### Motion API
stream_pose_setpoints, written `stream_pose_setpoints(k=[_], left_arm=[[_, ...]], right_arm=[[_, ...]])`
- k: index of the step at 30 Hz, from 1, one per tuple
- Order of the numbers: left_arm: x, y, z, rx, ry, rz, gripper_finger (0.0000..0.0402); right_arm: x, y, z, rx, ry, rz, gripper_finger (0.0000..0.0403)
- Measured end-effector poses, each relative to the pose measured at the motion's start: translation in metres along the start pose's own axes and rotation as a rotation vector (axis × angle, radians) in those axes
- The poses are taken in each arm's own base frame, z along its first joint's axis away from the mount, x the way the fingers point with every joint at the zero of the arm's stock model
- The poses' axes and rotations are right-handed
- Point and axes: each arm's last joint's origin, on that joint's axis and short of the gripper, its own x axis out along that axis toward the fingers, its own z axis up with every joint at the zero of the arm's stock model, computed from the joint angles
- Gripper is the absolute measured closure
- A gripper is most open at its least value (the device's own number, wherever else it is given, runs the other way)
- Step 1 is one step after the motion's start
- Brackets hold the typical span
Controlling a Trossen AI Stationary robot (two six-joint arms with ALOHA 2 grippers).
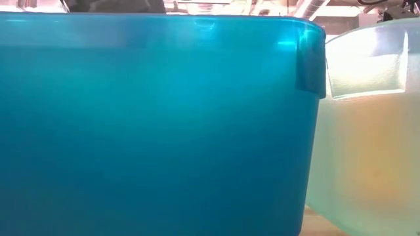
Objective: Pick and place medicine bottles into bin by pill shape (circle, oval)
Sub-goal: Put the small yellow pill bottle into the blue bin
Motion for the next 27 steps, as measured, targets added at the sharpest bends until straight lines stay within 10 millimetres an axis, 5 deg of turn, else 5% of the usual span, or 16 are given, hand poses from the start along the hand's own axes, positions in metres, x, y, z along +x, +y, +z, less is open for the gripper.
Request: stream_pose_setpoints(k=[10,18,27], left_arm=[[0.004,-0.006,-0.001,0.011,0.008,-0.099,0.0274],[-0.002,-0.025,0.006,-0.021,-0.01,-0.349,0.0274],[0.003,-0.02,0.011,0.102,-0.057,-0.325,0.0274]], right_arm=[[0.0,0.0,0.0,0.0,0.0,0.0,0.022],[0.0,0.0,0.0,0.0,0.0,0.0,0.0221],[0.0,0.0,0.0,0.0,0.0,-0.001,0.0219]])
